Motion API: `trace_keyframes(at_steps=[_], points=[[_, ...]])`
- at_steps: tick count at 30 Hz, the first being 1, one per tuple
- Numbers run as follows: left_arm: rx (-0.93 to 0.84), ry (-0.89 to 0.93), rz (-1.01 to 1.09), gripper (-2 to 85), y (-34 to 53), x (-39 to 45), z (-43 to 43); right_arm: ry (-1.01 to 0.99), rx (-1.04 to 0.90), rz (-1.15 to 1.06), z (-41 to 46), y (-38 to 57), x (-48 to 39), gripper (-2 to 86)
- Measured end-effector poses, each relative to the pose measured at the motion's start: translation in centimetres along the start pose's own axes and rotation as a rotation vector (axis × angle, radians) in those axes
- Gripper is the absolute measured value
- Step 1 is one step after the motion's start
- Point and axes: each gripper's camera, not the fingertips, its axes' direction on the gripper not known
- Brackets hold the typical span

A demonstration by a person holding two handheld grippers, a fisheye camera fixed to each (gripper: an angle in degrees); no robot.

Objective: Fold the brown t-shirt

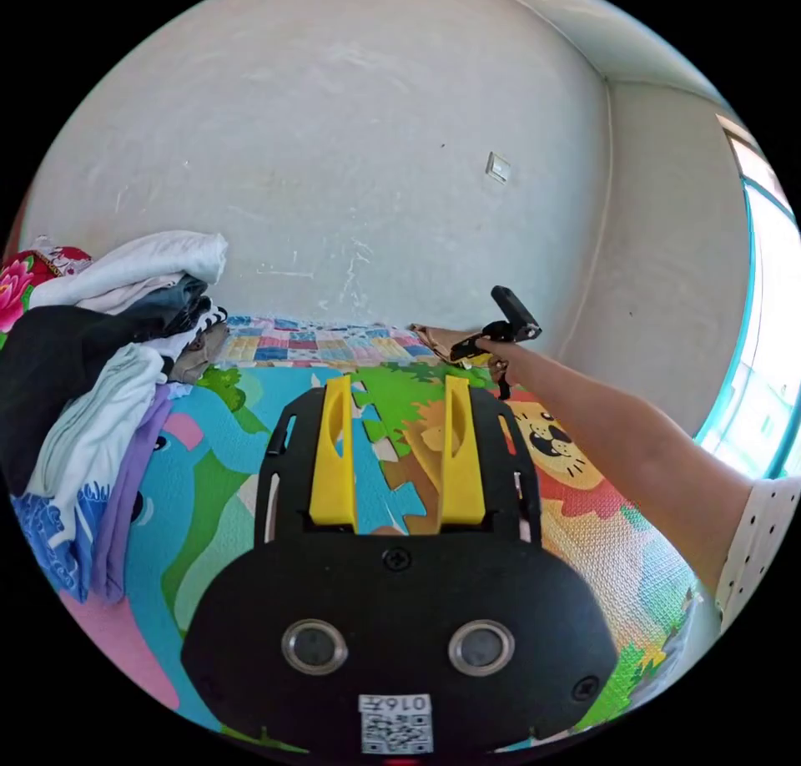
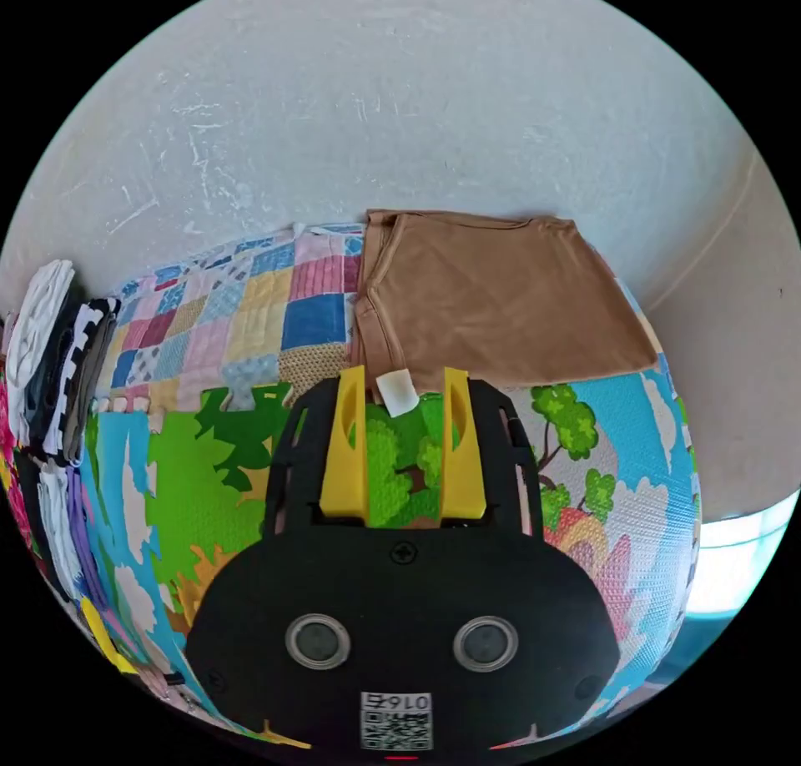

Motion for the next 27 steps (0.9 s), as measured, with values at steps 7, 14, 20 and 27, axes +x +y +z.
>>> trace_keyframes(at_steps=[7, 14, 20, 27], points=[[-0.016, 0.041, -0.053, 14.9, -0.3, 1.8, -0.5, 0.113, 0.162, -0.002, -4.3, 3.7, 1.5, 2.2], [0.048, 0.092, -0.127, 14.6, 0.0, 2.9, -2.8, -0.068, 0.545, -0.066, -22.6, 11.4, 5.9, 1.0], [0.09, 0.347, 0.003, 13.7, -0.5, 8.5, -7.3, -0.321, 0.638, -0.186, -38.7, 22.7, 7.8, 1.0], [0.059, 0.286, 0.145, 11.9, -1.4, 14.5, -18.4, -0.436, 0.595, -0.42, -43.9, 36.2, 3.7, 1.8]])
